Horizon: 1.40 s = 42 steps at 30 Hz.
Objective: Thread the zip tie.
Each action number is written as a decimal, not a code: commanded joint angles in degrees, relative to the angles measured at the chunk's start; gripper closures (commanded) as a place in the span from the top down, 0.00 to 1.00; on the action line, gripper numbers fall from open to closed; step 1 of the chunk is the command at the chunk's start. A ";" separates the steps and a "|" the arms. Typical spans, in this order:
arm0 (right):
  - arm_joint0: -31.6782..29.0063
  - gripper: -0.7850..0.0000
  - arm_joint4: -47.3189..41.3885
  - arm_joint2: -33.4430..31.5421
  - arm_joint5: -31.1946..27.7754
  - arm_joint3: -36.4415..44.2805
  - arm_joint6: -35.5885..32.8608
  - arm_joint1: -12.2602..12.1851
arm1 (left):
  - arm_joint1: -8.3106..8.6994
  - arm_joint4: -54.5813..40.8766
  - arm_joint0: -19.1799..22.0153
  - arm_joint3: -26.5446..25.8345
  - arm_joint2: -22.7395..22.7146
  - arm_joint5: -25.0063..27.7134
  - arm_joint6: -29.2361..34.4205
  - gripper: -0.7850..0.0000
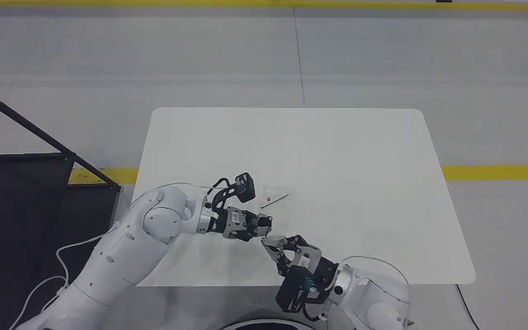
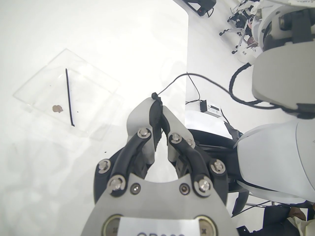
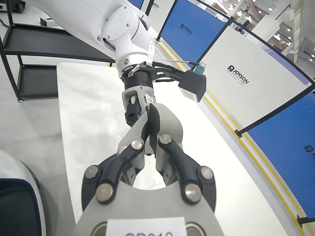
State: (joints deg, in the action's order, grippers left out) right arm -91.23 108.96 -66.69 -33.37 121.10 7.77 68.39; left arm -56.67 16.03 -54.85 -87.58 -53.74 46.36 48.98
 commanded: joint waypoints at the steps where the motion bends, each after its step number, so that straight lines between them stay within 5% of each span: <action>1: 0.27 0.00 -0.03 0.25 -0.44 -0.07 -0.49 -0.07 | 0.03 -0.03 0.01 0.02 0.03 -0.14 -0.17 0.00; 21: 1.81 0.00 -2.09 1.20 -3.35 -0.44 -2.51 -0.88 | 0.31 1.20 -0.06 -0.26 0.17 -0.10 -1.98 0.00; 42: 1.18 0.00 -4.90 0.81 5.17 -0.29 -3.61 -1.09 | 0.67 4.84 -0.92 -1.04 -0.27 1.55 -5.63 0.00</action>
State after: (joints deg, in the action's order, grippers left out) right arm -89.96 104.07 -65.85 -28.65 120.78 3.86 67.31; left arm -56.02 20.82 -55.77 -88.64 -54.02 48.00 43.41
